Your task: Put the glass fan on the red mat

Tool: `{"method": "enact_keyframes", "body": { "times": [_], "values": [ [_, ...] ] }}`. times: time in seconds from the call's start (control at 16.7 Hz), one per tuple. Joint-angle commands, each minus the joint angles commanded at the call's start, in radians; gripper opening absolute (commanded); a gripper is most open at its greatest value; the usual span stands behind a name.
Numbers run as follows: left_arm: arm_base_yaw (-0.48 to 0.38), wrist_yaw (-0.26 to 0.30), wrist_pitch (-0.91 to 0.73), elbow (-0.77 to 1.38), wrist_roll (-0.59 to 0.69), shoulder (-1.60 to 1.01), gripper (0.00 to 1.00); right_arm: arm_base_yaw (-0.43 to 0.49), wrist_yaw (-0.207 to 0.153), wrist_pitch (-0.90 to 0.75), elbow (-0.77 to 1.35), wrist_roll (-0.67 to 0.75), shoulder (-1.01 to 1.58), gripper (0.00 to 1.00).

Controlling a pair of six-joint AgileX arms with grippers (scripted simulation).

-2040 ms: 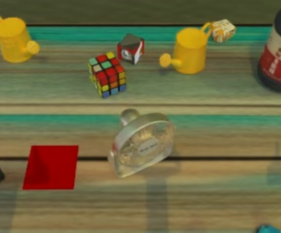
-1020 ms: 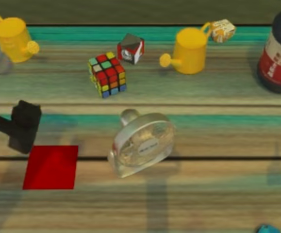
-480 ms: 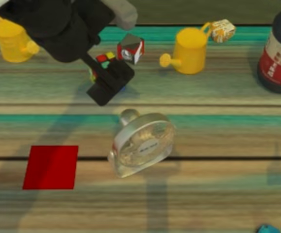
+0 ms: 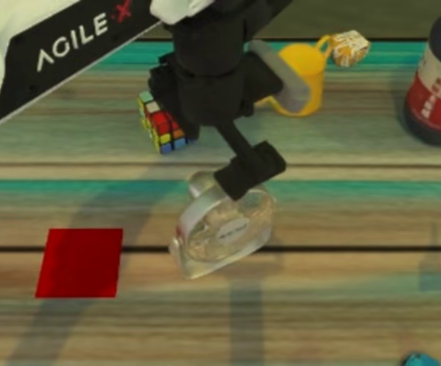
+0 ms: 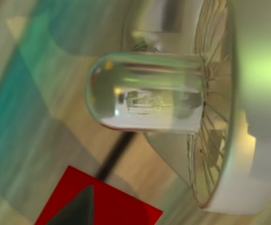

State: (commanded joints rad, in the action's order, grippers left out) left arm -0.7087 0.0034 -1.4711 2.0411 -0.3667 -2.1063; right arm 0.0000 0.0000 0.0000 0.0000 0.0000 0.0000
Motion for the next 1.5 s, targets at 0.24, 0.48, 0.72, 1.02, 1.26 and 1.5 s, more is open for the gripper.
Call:
{"method": "enact_keyframes", "body": {
  "times": [0.24,0.48,0.72,1.02,1.26,1.5],
  "values": [
    [-0.011,-0.001,-0.024,0.028,-0.005,-0.037,1.00,0.000,0.000,0.000,0.000,0.000,0.000,1.00],
    [-0.006,-0.001,-0.019,0.022,-0.005,-0.035,1.00,0.000,0.000,0.000,0.000,0.000,0.000,1.00],
    [-0.008,-0.001,0.082,-0.089,-0.006,-0.027,1.00,0.000,0.000,0.000,0.000,0.000,0.000,1.00],
    [-0.009,-0.001,0.182,-0.192,-0.006,-0.023,1.00,0.000,0.000,0.000,0.000,0.000,0.000,1.00],
    [-0.009,-0.001,0.182,-0.192,-0.006,-0.023,0.85,0.000,0.000,0.000,0.000,0.000,0.000,1.00],
    [-0.009,-0.001,0.182,-0.192,-0.006,-0.023,0.55,0.000,0.000,0.000,0.000,0.000,0.000,1.00]
  ]
}}
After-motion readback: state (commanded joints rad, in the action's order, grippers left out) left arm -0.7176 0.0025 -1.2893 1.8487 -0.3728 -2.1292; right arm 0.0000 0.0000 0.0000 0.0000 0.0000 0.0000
